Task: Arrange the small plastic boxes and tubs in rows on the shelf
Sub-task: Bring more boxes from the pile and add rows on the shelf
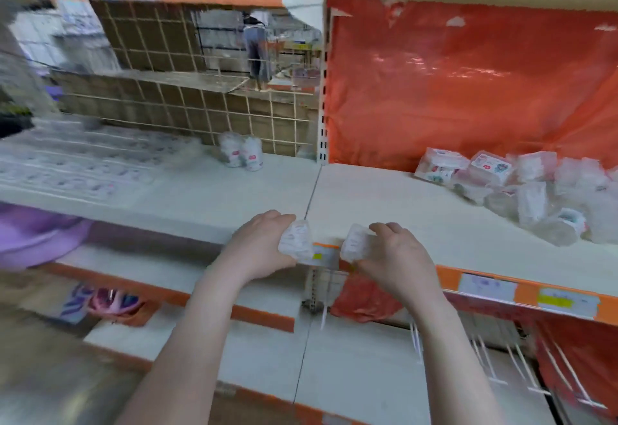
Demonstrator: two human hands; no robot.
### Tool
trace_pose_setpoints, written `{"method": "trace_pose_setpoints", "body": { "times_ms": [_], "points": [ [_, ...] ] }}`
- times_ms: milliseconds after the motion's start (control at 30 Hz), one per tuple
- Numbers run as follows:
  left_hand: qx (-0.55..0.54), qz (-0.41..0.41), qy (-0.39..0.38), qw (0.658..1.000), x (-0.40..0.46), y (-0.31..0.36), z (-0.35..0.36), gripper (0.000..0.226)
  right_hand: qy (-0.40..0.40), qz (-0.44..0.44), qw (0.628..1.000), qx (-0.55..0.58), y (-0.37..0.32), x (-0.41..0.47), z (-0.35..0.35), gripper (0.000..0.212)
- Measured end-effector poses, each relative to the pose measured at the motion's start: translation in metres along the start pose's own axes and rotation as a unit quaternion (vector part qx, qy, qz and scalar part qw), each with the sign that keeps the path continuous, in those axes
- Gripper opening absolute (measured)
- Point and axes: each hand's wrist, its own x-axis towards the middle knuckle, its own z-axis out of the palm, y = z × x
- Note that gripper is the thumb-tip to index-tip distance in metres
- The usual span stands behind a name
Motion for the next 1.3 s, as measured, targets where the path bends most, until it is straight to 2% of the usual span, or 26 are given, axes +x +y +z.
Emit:
{"method": "trace_pose_setpoints", "body": {
  "times_ms": [167, 333, 467, 667, 933, 1100, 1200, 1300],
  "points": [
    [0.042, -0.059, 0.02, 0.997, -0.055, -0.094, -0.041, 0.074, -0.017, -0.055, 0.998, 0.013, -0.105, 0.008, 0.032, 0.05],
    [0.065, -0.116, 0.054, 0.99, -0.092, -0.17, -0.079, 0.068, -0.045, -0.115, 0.992, 0.011, -0.199, 0.03, 0.049, 0.054],
    [0.055, -0.147, 0.073, 0.985, -0.103, -0.218, -0.102, 0.071, -0.06, -0.154, 0.986, 0.012, -0.255, 0.055, 0.065, 0.054],
    [0.069, -0.169, 0.092, 0.979, -0.095, -0.301, -0.127, 0.079, -0.043, -0.186, 0.981, 0.036, -0.329, 0.104, 0.104, 0.051],
    [0.084, -0.169, 0.055, 0.981, -0.038, -0.42, -0.169, 0.079, -0.066, -0.133, 0.986, 0.073, -0.409, 0.197, 0.158, 0.065],
    [0.064, -0.146, 0.047, 0.986, 0.001, -0.469, -0.188, 0.077, -0.086, -0.107, 0.989, 0.053, -0.443, 0.239, 0.174, 0.045],
    [0.054, -0.132, 0.036, 0.989, 0.02, -0.489, -0.197, 0.076, -0.088, -0.117, 0.988, 0.049, -0.456, 0.254, 0.185, 0.046],
    [0.045, -0.113, 0.032, 0.992, 0.037, -0.512, -0.206, 0.072, -0.1, -0.087, 0.991, 0.02, -0.468, 0.27, 0.191, 0.048]
  ]
}}
